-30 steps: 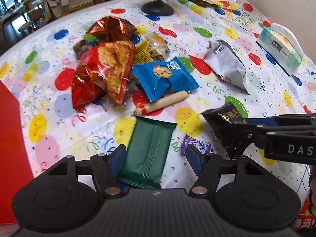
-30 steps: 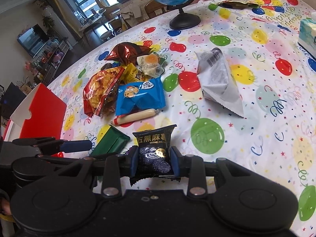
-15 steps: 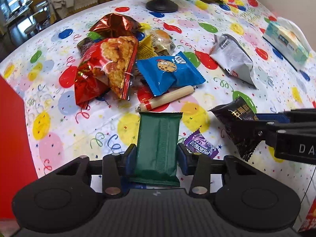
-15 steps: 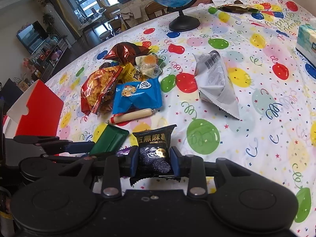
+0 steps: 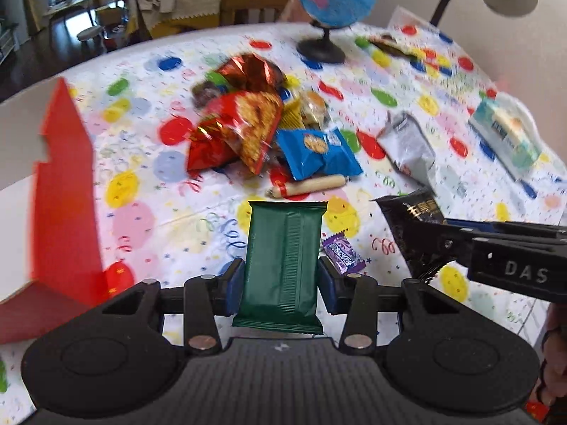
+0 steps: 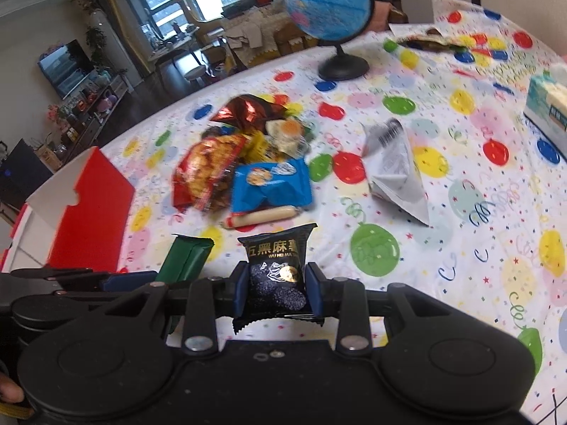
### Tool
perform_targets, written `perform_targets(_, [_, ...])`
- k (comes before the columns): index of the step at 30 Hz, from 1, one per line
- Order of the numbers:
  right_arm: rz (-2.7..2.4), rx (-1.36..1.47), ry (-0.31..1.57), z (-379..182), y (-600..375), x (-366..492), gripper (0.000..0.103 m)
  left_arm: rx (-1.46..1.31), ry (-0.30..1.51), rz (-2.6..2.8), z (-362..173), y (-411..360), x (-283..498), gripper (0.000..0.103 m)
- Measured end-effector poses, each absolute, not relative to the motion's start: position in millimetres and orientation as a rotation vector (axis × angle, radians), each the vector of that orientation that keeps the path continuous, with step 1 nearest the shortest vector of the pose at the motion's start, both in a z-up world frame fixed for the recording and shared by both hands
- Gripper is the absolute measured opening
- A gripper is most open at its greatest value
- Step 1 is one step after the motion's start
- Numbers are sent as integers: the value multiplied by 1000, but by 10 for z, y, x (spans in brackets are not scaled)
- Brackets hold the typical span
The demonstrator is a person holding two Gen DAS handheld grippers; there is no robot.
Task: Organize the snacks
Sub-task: 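Carry the green bar and black packet over the open red box with both tools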
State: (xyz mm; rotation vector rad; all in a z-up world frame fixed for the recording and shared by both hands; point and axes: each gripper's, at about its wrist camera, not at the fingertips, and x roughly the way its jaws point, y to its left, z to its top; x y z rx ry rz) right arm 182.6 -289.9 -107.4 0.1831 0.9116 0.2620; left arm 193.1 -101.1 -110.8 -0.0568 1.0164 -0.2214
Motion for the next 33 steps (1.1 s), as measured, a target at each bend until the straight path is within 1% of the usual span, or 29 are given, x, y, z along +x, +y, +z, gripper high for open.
perform_targets(8, [349,126,855,-741,-2488,1735,32,-102,924,-142,-662,-604,1636,43])
perform_targets(15, [461,63,814,-544,-1919,1792,32,-117,858,-52,-420,-186,1460,43])
perform_targets(26, [613,-32,783,-436,-1014,1936,32,-144,820,104,-291,520,1388,43])
perform_targets(33, [664,-101,798,-502,-536,2071,32,-155,841,206,-362,999,1463,43])
